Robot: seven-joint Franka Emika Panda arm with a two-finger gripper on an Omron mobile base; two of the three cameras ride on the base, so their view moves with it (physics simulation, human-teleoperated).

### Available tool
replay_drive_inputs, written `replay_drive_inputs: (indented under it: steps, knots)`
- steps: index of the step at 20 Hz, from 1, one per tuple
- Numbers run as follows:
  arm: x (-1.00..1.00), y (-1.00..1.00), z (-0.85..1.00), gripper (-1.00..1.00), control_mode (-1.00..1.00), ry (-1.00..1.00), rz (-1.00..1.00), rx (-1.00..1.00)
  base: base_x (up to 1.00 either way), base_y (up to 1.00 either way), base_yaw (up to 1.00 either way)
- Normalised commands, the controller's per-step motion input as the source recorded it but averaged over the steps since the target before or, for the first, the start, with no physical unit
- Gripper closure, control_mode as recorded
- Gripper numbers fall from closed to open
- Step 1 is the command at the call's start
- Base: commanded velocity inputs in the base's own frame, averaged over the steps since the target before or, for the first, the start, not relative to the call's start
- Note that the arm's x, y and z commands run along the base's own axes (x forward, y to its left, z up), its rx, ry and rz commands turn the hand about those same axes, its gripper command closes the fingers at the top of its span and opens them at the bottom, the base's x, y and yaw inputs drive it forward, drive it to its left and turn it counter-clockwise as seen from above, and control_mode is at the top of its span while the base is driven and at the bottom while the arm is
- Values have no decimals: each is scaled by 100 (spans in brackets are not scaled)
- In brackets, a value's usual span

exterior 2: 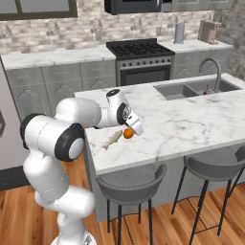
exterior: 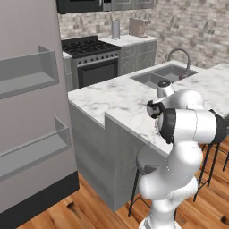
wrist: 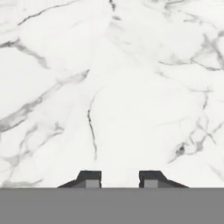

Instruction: Open the fridge, remove the tangerine, onion, and fish, and place them on any counter.

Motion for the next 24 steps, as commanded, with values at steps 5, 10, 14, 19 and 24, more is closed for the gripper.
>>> replay_drive_inputs:
  steps: [5,10,14,19,24]
  knots:
    - [-18,-5,7,-100,-100,-19,-1,3,0,0,0]
    - [-74,2,78,-100,-100,-43,0,6,0,0,0]
    - [-100,42,91,-100,-100,-35,4,0,0,0,0]
    - [-100,58,89,-100,-100,-7,16,-2,0,0,0]
    - [-100,67,78,-100,-100,16,24,0,0,0,0]
